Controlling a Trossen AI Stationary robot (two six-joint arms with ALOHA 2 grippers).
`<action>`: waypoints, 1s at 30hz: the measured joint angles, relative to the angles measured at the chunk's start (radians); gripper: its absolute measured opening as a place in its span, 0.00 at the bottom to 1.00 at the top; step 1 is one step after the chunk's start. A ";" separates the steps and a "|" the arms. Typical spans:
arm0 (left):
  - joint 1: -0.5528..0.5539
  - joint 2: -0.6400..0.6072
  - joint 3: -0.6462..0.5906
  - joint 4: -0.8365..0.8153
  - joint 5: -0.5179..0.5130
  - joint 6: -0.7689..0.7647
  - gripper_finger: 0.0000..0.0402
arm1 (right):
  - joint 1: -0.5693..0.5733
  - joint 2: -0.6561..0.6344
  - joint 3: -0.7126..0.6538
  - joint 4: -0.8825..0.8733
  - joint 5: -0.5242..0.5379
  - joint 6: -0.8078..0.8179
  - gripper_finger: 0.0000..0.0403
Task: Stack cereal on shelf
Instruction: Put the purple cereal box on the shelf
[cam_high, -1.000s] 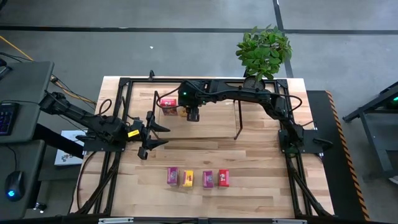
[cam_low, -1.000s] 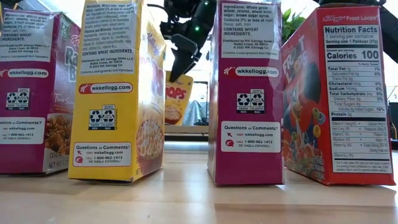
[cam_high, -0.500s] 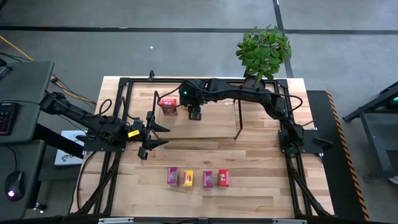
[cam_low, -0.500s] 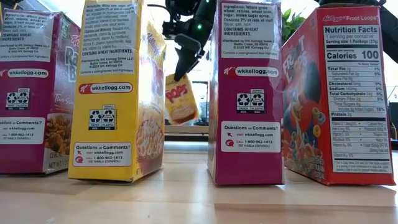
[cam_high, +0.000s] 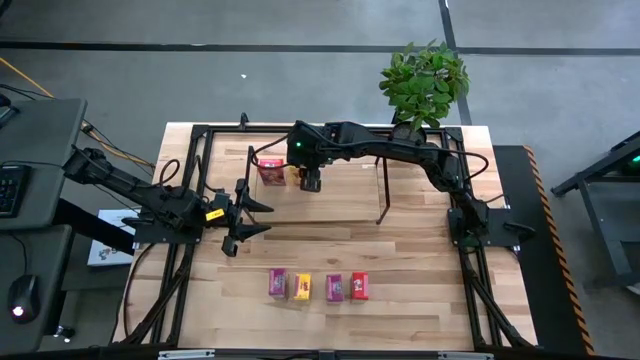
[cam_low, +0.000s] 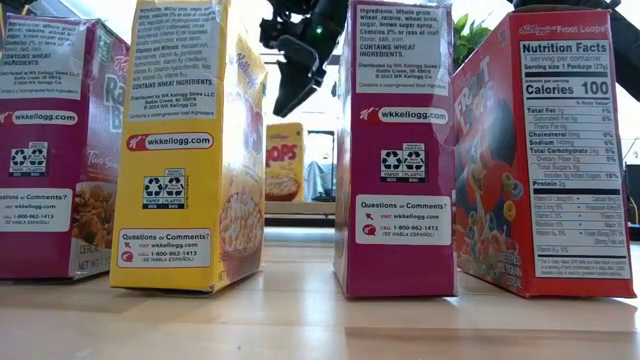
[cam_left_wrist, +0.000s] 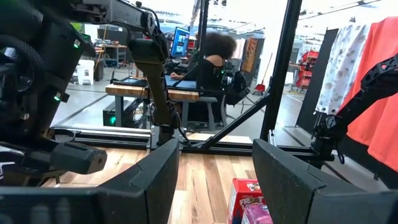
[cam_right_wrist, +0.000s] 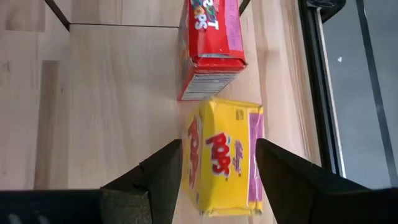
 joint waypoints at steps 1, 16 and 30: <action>0.000 0.000 0.000 0.000 0.000 0.000 0.49 | 0.000 0.000 0.000 0.000 0.000 0.000 0.48; 0.000 0.000 0.000 0.000 0.000 0.006 0.49 | -0.003 -0.032 0.000 -0.054 -0.095 -0.022 0.48; 0.000 0.000 0.000 -0.004 0.000 0.054 0.49 | 0.149 -0.114 -0.002 -0.371 -0.229 0.124 0.48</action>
